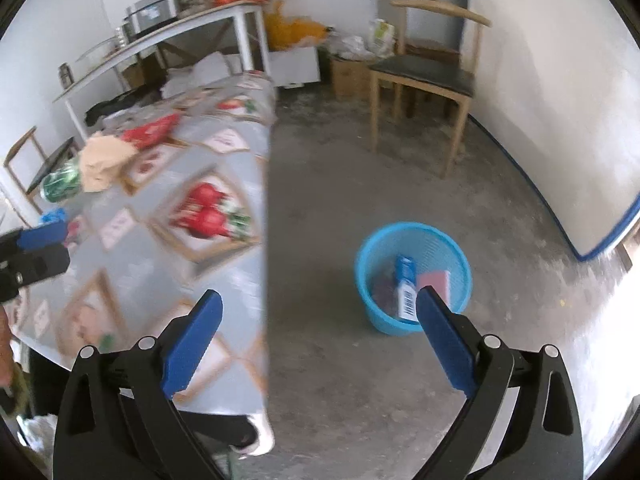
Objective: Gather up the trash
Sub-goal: 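Move both tools back to the table toward the blue wrapper and beige cloth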
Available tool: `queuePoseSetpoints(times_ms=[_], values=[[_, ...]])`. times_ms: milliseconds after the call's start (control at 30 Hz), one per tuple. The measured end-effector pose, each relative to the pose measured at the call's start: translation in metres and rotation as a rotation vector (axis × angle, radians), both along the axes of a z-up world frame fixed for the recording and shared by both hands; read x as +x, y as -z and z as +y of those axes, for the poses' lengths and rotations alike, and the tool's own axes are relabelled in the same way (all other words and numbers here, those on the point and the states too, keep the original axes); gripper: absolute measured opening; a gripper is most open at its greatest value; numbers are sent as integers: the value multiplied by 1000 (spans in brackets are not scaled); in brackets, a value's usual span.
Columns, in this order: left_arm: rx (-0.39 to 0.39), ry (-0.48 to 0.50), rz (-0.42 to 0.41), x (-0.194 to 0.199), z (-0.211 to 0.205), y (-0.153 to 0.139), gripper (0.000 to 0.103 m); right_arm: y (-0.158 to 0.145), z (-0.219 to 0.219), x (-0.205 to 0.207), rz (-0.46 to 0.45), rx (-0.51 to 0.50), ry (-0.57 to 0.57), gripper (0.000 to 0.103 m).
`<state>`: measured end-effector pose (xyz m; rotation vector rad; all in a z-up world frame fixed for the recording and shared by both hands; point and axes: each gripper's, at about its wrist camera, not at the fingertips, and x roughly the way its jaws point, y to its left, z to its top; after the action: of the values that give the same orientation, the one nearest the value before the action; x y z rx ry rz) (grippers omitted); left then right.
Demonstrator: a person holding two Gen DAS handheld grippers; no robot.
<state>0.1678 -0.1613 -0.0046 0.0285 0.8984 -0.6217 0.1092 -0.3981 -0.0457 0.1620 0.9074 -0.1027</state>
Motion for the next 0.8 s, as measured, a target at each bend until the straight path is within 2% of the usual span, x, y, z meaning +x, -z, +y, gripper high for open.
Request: queuePoseSetpoints(times_ms=[233, 400, 633, 800], values=[[-37, -157, -60, -21, 87, -11, 87, -38, 78, 22, -46, -85, -83, 96], [-59, -266, -48, -23, 136, -7, 88, -49, 131, 36, -68, -141, -143, 96], [-55, -364, -27, -26, 185, 10, 88, -44, 195, 57, -66, -189, -232, 96], [-44, -426, -5, -20, 213, 25, 89, -22, 228, 77, -7, -140, -317, 96]])
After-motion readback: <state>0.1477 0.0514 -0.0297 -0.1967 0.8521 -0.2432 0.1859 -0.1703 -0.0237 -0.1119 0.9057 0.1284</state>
